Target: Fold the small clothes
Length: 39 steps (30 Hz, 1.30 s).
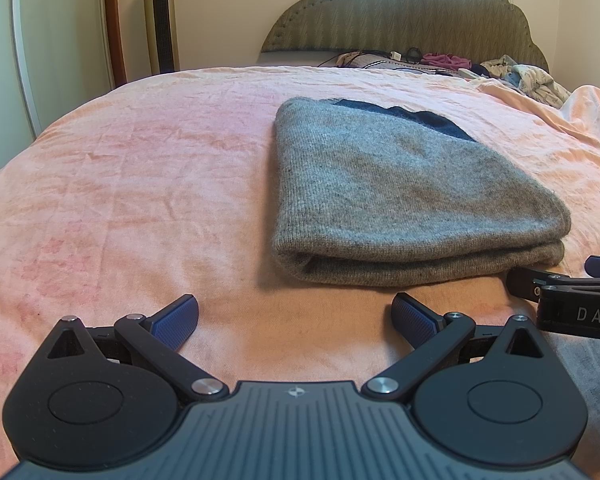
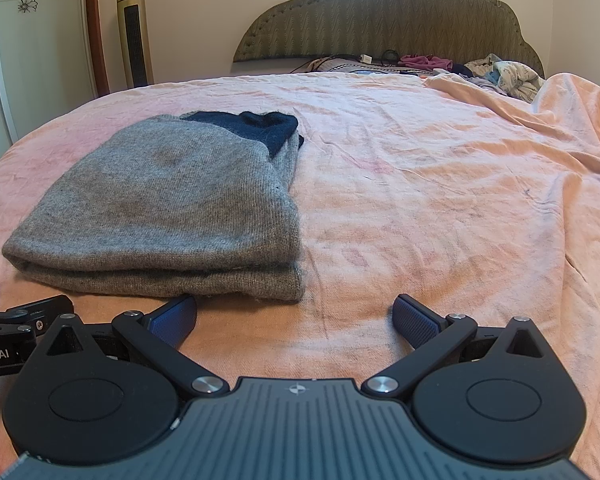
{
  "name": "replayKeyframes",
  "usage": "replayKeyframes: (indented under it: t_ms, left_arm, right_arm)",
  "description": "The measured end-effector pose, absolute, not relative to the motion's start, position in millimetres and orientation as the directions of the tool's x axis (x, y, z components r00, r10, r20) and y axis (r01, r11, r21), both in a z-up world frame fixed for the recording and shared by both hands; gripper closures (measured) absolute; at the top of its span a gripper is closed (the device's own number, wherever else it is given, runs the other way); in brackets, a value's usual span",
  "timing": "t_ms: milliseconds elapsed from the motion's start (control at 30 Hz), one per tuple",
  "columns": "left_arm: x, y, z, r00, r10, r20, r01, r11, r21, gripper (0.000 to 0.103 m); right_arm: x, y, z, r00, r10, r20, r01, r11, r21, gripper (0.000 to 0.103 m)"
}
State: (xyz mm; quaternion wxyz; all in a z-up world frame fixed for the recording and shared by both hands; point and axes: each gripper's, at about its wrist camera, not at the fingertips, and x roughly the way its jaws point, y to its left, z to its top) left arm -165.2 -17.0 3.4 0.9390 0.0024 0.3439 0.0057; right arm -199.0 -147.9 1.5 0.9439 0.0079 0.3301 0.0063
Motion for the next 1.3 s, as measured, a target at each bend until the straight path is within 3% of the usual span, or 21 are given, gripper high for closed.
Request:
replayKeyframes:
  t_ms: [567,1300]
  left_arm:
    - [-158,-12,11,0.689,-0.016,-0.724,0.012,1.000,-0.011,0.000]
    - [-159,-8,19,0.677,-0.017,-0.736,-0.012,0.999,-0.035,0.000]
  right_arm:
    - [-199,-147,1,0.782,0.017,-0.623,-0.006,1.000,0.019,0.000]
    - [-198,-154,13,0.754,0.032,-0.657,0.001,0.999,0.049,0.000]
